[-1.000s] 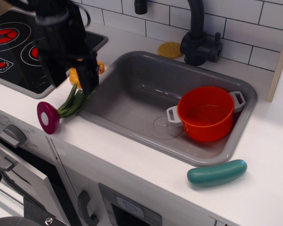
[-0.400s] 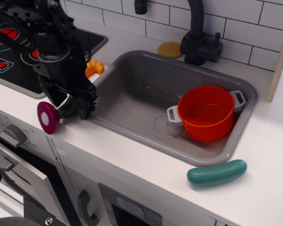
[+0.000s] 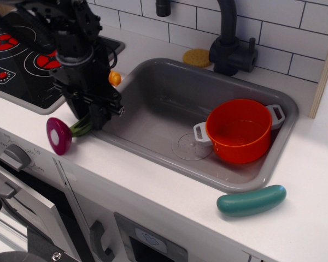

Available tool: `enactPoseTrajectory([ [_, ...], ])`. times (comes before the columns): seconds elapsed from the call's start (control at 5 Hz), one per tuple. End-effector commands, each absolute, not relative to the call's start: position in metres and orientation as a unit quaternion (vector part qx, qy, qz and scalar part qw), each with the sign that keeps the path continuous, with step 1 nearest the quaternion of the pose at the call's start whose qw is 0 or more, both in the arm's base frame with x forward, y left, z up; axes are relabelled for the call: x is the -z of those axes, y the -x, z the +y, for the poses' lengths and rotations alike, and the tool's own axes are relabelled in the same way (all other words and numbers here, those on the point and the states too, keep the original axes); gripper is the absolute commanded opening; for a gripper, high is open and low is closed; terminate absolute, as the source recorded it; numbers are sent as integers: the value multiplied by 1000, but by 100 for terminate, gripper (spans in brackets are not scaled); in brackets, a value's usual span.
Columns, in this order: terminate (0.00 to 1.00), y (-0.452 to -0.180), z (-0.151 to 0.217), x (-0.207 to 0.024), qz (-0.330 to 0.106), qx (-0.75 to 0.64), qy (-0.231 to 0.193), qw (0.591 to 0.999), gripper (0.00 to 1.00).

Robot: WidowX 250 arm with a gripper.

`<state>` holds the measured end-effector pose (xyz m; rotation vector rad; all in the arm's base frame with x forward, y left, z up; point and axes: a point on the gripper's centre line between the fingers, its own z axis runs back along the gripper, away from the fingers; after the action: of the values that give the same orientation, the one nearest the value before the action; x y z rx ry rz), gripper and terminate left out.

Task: Put beet in pot sink

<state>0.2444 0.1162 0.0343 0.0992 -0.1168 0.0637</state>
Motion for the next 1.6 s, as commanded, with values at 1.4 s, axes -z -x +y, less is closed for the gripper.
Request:
enactPoseTrajectory([
  [1.4, 0, -380, -17, -99, -404, -285, -22, 869, 0],
])
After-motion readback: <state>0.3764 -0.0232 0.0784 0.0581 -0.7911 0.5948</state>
